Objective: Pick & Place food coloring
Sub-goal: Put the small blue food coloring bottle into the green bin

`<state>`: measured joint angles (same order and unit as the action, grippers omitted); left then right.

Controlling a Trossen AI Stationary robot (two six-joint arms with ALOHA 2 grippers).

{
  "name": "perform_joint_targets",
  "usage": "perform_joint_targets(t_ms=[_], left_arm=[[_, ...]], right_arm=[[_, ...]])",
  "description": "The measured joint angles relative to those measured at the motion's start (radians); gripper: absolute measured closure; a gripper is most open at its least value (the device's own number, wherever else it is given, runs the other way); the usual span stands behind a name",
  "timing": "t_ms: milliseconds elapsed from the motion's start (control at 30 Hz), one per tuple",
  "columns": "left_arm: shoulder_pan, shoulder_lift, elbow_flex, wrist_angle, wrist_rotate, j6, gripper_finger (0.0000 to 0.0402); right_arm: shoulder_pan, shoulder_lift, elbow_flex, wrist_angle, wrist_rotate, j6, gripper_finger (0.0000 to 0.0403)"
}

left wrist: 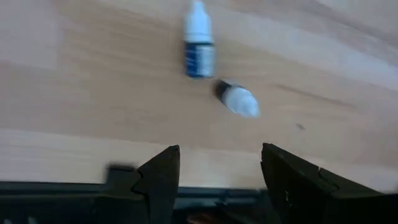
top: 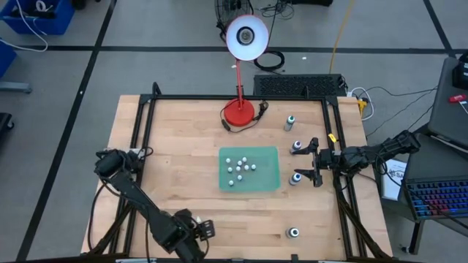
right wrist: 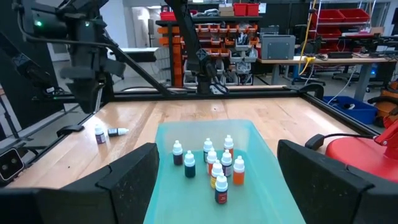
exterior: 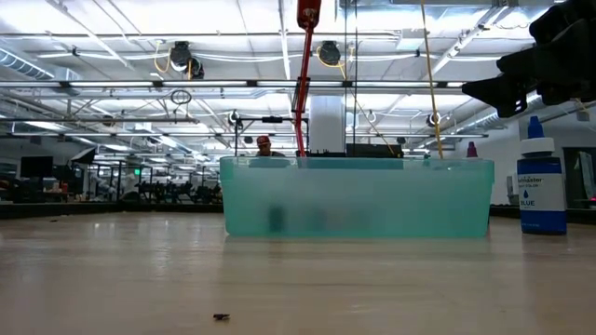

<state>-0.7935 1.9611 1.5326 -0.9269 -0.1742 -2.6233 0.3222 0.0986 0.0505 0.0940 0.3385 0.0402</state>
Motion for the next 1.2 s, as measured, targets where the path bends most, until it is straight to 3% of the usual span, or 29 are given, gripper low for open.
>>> perform_joint_targets(t_ms=[367, 700, 1200], left_arm=[[0.079, 0.082, 0.000, -0.045, 0.004, 0.060, 0.0176], [0.106, 0.146, 0.000, -0.022, 0.185, 0.072, 0.0176], [0.106, 0.147, -0.021, -0.064, 0.162, 0.045, 0.0176]], right_arm=[[0.000, 0.000, 0.000, 0.000, 0.000, 0.000, 0.0089], [0.000, 0.002, 0.000, 0.000, 0.000, 0.000, 0.0089], [0.000, 0.002, 0.000, 0.000, 0.000, 0.000, 0.0089]])
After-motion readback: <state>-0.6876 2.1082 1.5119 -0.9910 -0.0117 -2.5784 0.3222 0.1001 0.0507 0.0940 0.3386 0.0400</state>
